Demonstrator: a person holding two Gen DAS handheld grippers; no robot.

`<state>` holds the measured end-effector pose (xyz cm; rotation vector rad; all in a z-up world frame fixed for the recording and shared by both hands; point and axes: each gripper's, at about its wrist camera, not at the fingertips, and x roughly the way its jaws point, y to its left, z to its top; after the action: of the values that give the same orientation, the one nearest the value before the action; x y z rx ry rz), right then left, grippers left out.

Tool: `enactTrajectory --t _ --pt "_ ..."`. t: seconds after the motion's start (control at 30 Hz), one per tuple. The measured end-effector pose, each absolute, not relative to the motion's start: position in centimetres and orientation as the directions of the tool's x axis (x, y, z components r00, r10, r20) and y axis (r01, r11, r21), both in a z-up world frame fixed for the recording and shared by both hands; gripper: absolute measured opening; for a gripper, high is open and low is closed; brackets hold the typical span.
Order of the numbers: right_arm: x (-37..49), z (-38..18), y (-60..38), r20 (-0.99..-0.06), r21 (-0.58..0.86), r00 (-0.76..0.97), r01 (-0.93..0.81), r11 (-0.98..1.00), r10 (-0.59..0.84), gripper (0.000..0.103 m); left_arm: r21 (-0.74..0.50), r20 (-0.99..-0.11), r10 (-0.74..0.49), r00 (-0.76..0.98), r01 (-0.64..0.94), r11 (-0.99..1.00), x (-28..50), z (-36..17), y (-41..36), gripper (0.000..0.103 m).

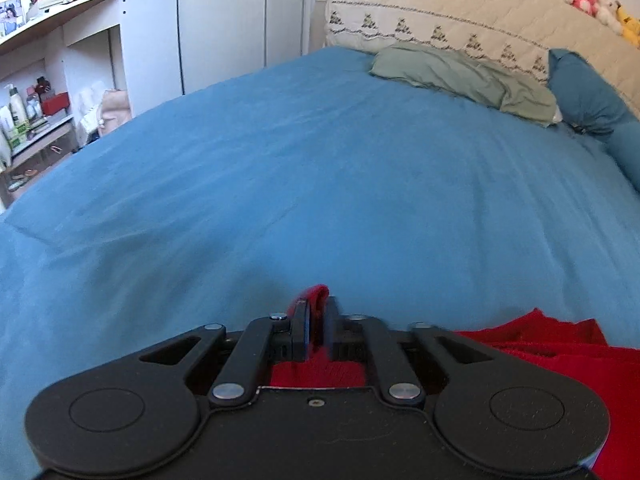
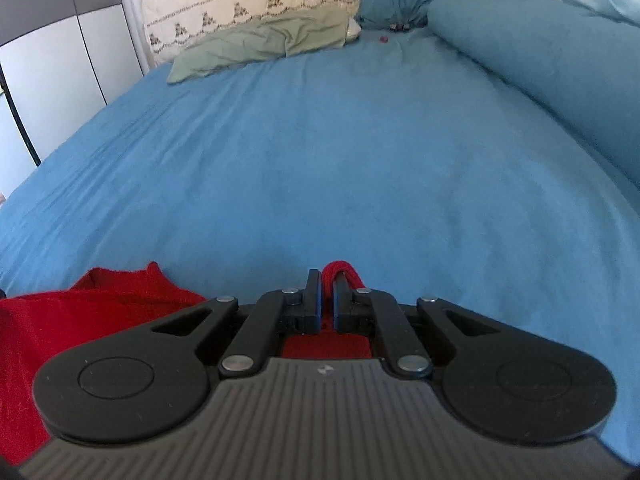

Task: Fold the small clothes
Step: 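Lift the hem with both grippers and fold it over toward the collar, then open both grippers and release the folded hem onto the sweater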

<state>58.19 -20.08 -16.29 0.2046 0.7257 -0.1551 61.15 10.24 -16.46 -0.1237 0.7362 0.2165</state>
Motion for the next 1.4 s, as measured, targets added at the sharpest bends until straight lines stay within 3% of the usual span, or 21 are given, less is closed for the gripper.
enactTrajectory --t 0.03,0.1,0.2,0.27,0.3,0.33,0.5,0.63,0.8,0.93,1.1,1.27,1.4 --pt "58.1 -16.2 -20.2 -0.675 0.14 0.734 0.222 0.965 -0.071 0.03 -0.026 -0.675 0.163 0.719 -0.245 0.969 60.7 -16.0 10.3 0.054" --pt "57.6 -15.5 -20.2 -0.673 0.127 0.735 0.231 0.965 -0.087 0.076 -0.006 -0.647 0.177 0.741 -0.238 0.971 60.0 -14.7 10.4 0.077" --pt "54.3 -13.1 -20.2 -0.593 0.116 0.8 0.201 0.973 -0.094 0.093 0.027 -0.597 0.154 0.788 -0.171 0.985 56.4 -12.3 10.9 0.077" --pt "51.5 -11.9 -20.1 -0.553 0.151 0.833 0.136 0.979 -0.03 0.103 0.032 -0.601 0.102 0.793 -0.104 0.994 53.4 -11.5 11.1 0.084" --pt "50.1 -11.7 -19.8 -0.541 0.154 0.841 0.109 0.982 -0.008 0.103 0.021 -0.605 0.068 0.794 -0.069 0.997 51.9 -11.5 11.1 0.095" --pt "48.3 -11.7 -19.3 -0.53 0.155 0.848 0.078 0.985 0.016 0.103 0.018 -0.61 0.042 0.791 -0.039 0.999 50.2 -11.9 11.0 0.098" --pt "43.2 -15.8 -16.8 -0.593 0.167 0.801 0.015 0.986 0.088 0.103 -0.019 -0.696 -0.033 0.718 0.028 0.999 46.5 -16.9 10.5 0.098" --pt "42.1 -20.1 -16.3 -0.657 0.187 0.752 0.087 0.979 0.059 0.103 -0.021 -0.729 -0.023 0.684 0.012 1.0 45.6 -20.2 10.4 0.1" --pt "41.7 -21.5 -15.1 -0.63 0.1 0.776 0.091 0.991 -0.008 0.103 0.02 -0.737 0.013 0.676 0.003 1.0 45.7 -19.4 9.6 0.1" --pt "40.8 -19.9 -15.7 -0.647 0.126 0.763 0.098 0.987 0.006 0.103 0.066 -0.731 0.036 0.681 0.019 0.998 44.5 -16.4 8.7 0.099" --pt "37.0 -15.2 -18.5 -0.653 0.174 0.756 0.098 0.98 0.04 0.103 0.003 -0.689 -0.088 0.719 0.124 0.992 40.9 -11.9 6.6 0.103" --pt "34.0 -15.8 -20.6 -0.692 0.172 0.722 0.164 0.971 0.001 0.103 -0.016 -0.71 -0.127 0.692 0.164 0.986 41.0 -12.9 3.5 0.103" --pt "32.7 -17.7 -21.7 -0.684 0.25 0.729 0.216 0.944 0.015 0.1 0.0 -0.704 -0.13 0.698 0.183 0.983 41.4 -14.5 1.4 0.103"
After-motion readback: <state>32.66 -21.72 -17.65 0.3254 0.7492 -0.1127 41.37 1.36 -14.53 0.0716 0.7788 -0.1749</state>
